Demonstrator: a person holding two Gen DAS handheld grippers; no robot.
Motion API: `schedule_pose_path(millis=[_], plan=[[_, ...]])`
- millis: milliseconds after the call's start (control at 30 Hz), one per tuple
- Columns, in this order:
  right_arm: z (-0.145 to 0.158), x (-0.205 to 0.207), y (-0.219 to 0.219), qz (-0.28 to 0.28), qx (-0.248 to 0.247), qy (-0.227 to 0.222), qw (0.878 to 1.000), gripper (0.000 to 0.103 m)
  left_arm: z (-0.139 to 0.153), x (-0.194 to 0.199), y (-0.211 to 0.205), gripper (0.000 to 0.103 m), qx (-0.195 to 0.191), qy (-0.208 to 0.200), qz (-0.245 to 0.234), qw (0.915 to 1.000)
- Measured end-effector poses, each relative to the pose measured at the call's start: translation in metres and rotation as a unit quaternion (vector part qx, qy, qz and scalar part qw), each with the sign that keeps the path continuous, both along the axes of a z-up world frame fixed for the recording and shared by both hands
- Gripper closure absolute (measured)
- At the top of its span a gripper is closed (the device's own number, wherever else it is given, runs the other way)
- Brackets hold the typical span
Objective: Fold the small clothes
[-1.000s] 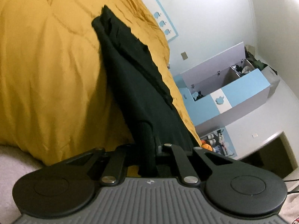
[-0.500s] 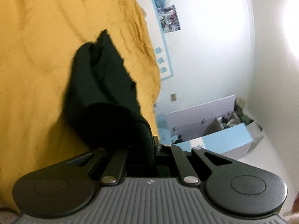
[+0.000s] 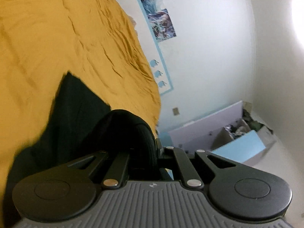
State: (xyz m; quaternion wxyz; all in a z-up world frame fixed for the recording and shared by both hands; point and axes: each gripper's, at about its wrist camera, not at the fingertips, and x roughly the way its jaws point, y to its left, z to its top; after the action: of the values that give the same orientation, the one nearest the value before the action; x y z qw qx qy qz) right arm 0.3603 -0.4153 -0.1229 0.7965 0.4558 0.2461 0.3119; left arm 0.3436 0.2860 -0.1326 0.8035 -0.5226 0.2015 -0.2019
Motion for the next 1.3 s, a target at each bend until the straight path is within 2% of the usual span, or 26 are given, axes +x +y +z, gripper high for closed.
schedule_pose_path(millis=[167,233,267,300,333,367,400,467,500,533,567,600,667,767,800,900,933,1000,1067,1133,1300], plan=[[-0.03,0.095,0.028,-0.03,-0.031,0.036,0.998,0.098,-0.029,0.073,0.015,0.097,0.038,0.039,0.02,0.9983],[-0.045,0.127,0.041,-0.047,-0.058,0.055,0.996,0.097,-0.048,0.095,0.018,0.096,0.04,0.07,0.017,0.9966],[-0.051,0.14,0.048,-0.059,-0.072,0.064,0.994,0.094,-0.058,0.105,0.019,0.094,0.049,0.094,0.024,0.9941],[-0.059,0.15,0.054,-0.067,-0.09,0.079,0.991,0.088,-0.063,0.112,0.021,0.094,0.057,0.125,0.03,0.99],[-0.069,0.164,0.06,-0.074,-0.106,0.112,0.985,0.069,-0.068,0.117,0.023,0.094,0.047,0.156,0.027,0.9863],[-0.076,0.171,0.061,-0.09,-0.109,0.148,0.979,0.055,-0.067,0.117,0.025,0.094,0.033,0.16,0.02,0.9863],[-0.077,0.171,0.059,-0.112,-0.103,0.162,0.975,0.054,-0.06,0.114,0.028,0.088,0.032,0.156,0.014,0.9871],[-0.068,0.155,0.048,-0.139,-0.075,0.129,0.979,0.031,-0.035,0.105,0.035,0.077,0.065,0.138,0.01,0.9883],[-0.06,0.146,0.042,-0.146,-0.076,0.115,0.98,0.028,-0.021,0.096,0.041,0.072,0.087,0.124,0.02,0.9882],[-0.051,0.136,0.036,-0.15,-0.086,0.103,0.98,0.027,-0.009,0.084,0.046,0.067,0.097,0.109,0.034,0.9887],[-0.043,0.124,0.03,-0.143,-0.092,0.094,0.981,0.027,0.0,0.071,0.049,0.054,0.096,0.1,0.041,0.9895],[-0.037,0.112,0.025,-0.131,-0.088,0.092,0.983,0.027,0.008,0.061,0.05,0.051,0.09,0.094,0.036,0.9908],[-0.027,0.08,0.018,-0.109,-0.076,0.095,0.987,0.026,0.02,0.033,0.045,0.048,0.084,0.081,0.013,0.9931],[-0.017,0.028,0.016,-0.086,-0.085,0.114,0.986,0.025,0.028,-0.014,0.024,0.047,0.107,0.085,-0.003,0.9906],[-0.014,0.011,0.019,-0.079,-0.095,0.124,0.985,0.024,0.027,-0.029,0.015,0.043,0.115,0.099,-0.002,0.9884],[-0.017,-0.035,0.027,-0.067,-0.12,0.163,0.977,0.023,0.011,-0.073,-0.012,0.042,0.132,0.178,-0.002,0.9751],[-0.02,-0.046,0.029,-0.067,-0.126,0.174,0.974,0.024,0.001,-0.085,-0.021,0.042,0.127,0.199,-0.007,0.9717],[-0.032,-0.067,0.032,-0.063,-0.142,0.197,0.968,0.024,-0.018,-0.103,-0.033,0.042,0.103,0.213,-0.011,0.9715],[-0.046,-0.076,0.037,-0.069,-0.148,0.22,0.962,0.024,-0.033,-0.108,-0.036,0.042,0.088,0.232,0.0,0.9688],[-0.059,-0.075,0.038,-0.083,-0.141,0.232,0.959,0.024,-0.048,-0.103,-0.039,0.042,0.083,0.262,0.015,0.9614],[-0.078,-0.051,0.04,-0.108,-0.101,0.24,0.96,0.02,-0.066,-0.082,-0.029,0.043,0.063,0.271,0.06,0.9585]])
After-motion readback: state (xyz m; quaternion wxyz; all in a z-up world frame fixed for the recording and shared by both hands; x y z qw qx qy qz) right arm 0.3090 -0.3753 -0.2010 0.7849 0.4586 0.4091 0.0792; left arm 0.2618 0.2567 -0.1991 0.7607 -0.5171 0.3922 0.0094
